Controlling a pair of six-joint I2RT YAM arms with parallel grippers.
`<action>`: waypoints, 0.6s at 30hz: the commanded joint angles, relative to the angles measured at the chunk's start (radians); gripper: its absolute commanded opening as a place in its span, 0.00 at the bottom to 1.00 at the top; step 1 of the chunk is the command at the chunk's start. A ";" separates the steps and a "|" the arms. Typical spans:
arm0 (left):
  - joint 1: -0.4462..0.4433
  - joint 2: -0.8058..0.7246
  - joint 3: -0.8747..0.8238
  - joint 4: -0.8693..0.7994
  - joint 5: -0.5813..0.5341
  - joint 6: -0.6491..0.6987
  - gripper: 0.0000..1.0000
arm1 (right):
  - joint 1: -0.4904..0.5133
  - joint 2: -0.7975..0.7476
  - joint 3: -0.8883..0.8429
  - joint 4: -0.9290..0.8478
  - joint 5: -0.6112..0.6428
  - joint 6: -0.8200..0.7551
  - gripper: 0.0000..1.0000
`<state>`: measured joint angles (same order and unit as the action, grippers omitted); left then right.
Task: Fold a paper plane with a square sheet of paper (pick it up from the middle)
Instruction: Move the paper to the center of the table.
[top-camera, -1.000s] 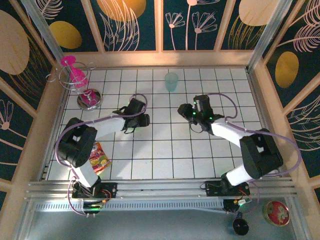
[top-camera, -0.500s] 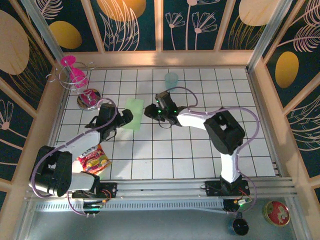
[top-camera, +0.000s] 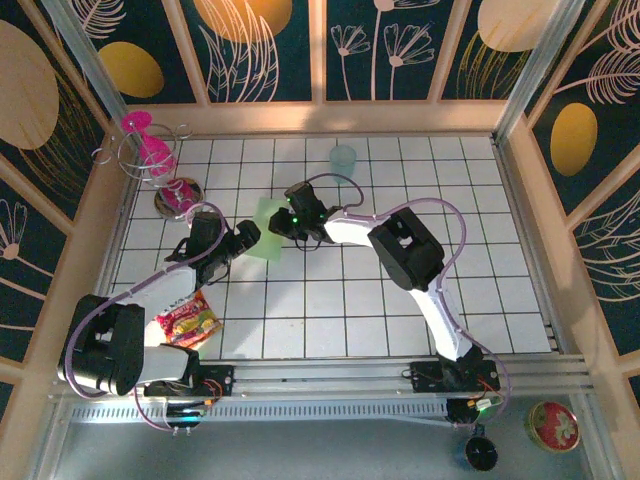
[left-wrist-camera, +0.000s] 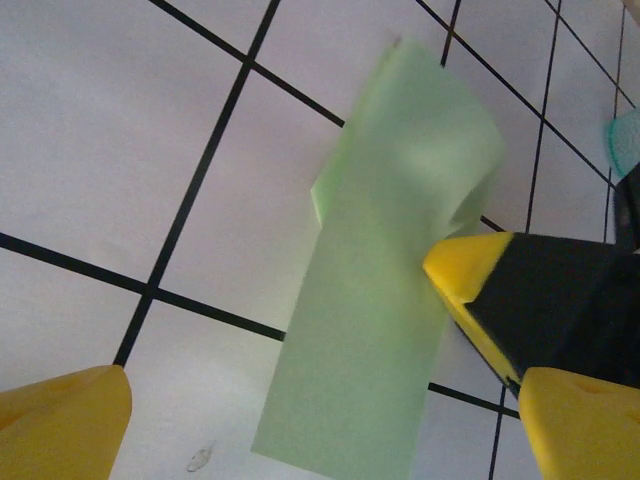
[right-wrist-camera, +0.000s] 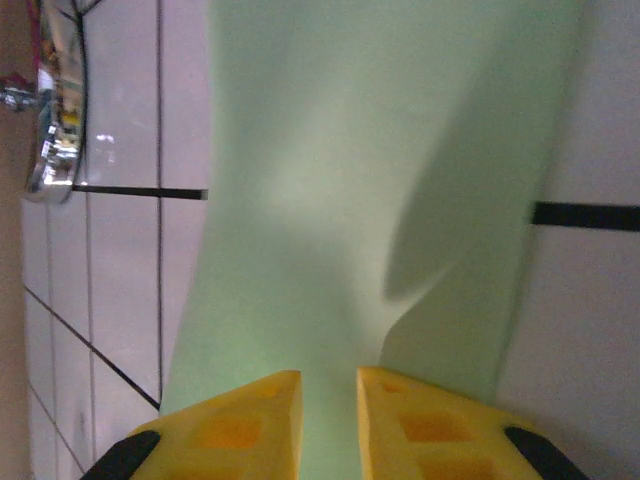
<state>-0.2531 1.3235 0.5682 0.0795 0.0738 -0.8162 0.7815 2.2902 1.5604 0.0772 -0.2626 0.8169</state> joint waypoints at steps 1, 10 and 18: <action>0.009 -0.007 0.007 0.029 0.043 0.016 0.99 | -0.002 -0.006 -0.016 -0.079 0.016 -0.031 0.22; 0.008 0.023 0.043 0.035 0.194 0.074 0.98 | -0.047 -0.235 -0.339 -0.154 -0.009 -0.275 0.23; 0.007 0.074 0.045 0.101 0.374 0.029 0.92 | -0.077 -0.452 -0.495 -0.147 -0.002 -0.268 0.23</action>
<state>-0.2531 1.3842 0.6006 0.1299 0.3473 -0.7662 0.7082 1.9015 1.0794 -0.0631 -0.2733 0.5396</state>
